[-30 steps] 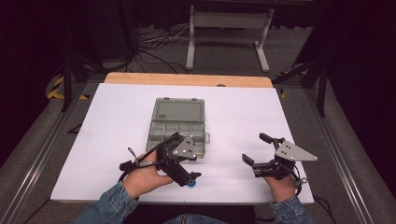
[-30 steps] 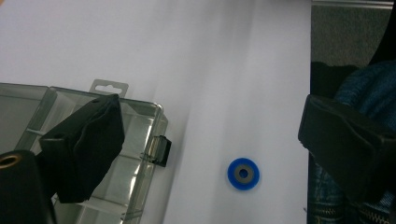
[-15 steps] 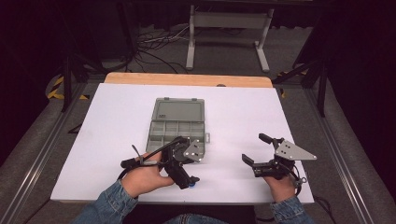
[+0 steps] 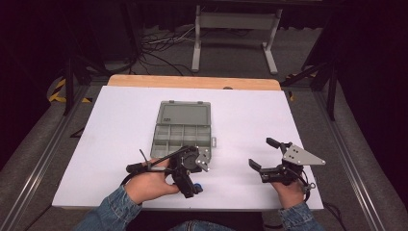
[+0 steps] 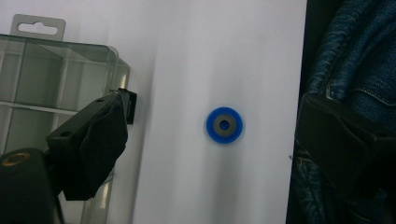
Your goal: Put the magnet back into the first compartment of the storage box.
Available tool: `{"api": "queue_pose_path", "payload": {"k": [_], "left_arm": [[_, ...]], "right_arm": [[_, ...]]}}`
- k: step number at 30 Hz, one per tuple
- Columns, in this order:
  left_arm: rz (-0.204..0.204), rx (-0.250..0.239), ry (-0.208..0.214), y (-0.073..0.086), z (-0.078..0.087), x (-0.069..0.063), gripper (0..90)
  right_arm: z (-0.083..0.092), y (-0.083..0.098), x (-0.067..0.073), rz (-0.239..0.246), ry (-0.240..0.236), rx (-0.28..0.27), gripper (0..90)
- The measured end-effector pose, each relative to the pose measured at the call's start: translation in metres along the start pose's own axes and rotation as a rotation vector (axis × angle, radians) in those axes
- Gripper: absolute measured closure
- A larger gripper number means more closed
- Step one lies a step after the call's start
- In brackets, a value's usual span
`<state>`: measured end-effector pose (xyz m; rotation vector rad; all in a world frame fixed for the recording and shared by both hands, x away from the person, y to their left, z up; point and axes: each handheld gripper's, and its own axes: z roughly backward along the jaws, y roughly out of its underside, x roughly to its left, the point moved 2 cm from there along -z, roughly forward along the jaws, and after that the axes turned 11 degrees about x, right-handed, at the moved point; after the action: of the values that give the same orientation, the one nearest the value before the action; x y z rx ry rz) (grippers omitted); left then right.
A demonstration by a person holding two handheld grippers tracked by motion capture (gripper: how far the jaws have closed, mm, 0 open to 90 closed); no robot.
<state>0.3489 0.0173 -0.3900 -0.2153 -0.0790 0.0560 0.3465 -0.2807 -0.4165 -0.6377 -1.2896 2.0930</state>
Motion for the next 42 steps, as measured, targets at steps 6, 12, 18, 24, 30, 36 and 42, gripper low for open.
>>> {"api": "queue_pose_path", "payload": {"k": [6,12,18,24,30,36,42], "left_arm": [[-0.002,-0.003,0.028,-0.001,-0.005,0.0,12.0],[-0.003,0.005,0.06,-0.002,-0.016,-0.002,13.0],[-0.008,0.042,0.088,-0.003,-0.029,-0.002,14.4],[-0.011,0.063,0.106,-0.002,-0.036,-0.002,15.2],[-0.014,0.092,0.116,0.0,-0.045,-0.001,16.5],[-0.009,0.109,0.128,0.0,-0.049,-0.001,18.4],[-0.01,0.124,0.119,0.0,-0.052,-0.002,27.6]], "right_arm": [[0.0,0.0,0.0,-0.004,-0.001,0.0,3.5],[0.001,0.0,0.0,0.0,-0.001,-0.003,3.5],[0.001,-0.001,0.0,0.002,-0.003,-0.005,3.5],[0.001,-0.001,0.001,0.004,-0.004,-0.003,3.5],[0.001,-0.001,0.001,0.004,-0.005,-0.003,3.5],[0.001,-0.001,0.001,0.004,-0.007,-0.003,3.5],[0.001,0.0,0.0,0.004,-0.013,-0.001,3.5]]}}
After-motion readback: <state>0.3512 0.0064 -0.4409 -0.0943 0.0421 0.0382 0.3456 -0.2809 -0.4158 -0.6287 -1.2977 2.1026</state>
